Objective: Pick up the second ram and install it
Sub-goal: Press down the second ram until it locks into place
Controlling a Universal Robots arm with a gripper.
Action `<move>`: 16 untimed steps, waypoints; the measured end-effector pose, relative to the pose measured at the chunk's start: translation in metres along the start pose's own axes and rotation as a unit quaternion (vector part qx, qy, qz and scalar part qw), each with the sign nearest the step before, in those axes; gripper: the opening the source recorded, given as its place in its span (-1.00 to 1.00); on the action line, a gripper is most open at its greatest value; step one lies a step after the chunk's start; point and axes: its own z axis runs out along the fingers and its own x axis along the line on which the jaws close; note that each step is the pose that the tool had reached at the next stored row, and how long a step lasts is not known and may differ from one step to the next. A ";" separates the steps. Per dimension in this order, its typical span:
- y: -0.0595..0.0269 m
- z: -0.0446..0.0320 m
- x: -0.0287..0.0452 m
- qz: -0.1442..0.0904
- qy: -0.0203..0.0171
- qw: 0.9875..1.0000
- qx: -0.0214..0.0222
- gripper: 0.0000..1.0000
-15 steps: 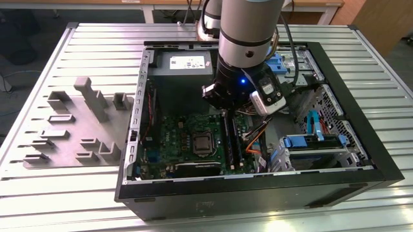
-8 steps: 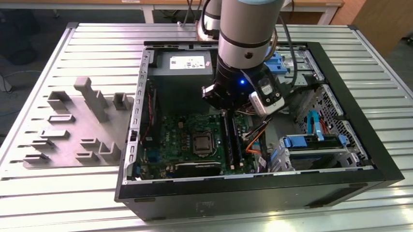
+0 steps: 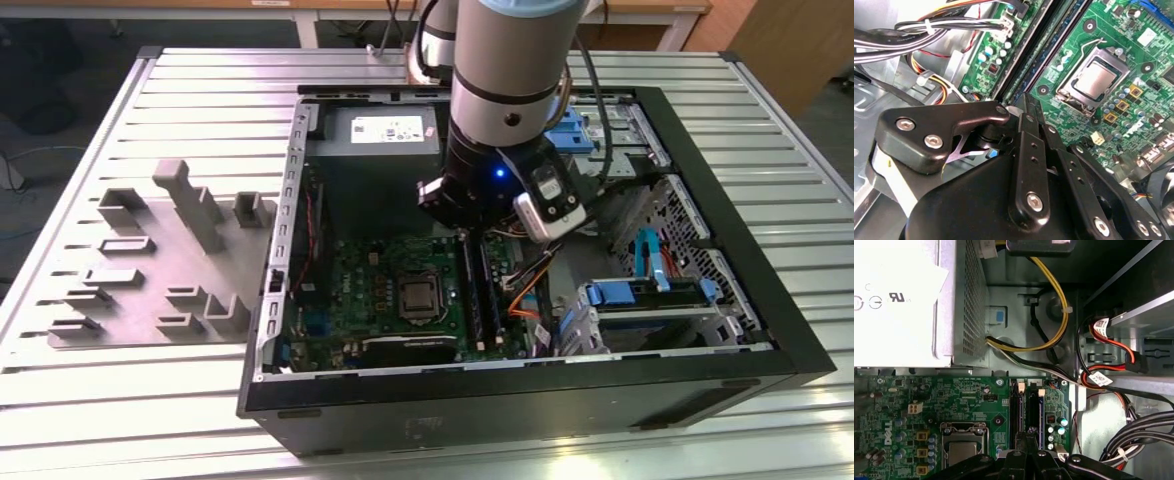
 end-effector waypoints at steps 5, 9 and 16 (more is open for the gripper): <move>0.0030 0.0012 -0.0002 0.000 0.000 1.000 0.000 -0.79; 0.0036 0.0027 -0.0009 0.000 0.000 1.000 0.000 -0.79; 0.0088 0.0059 -0.0009 0.000 0.000 1.000 0.000 -0.79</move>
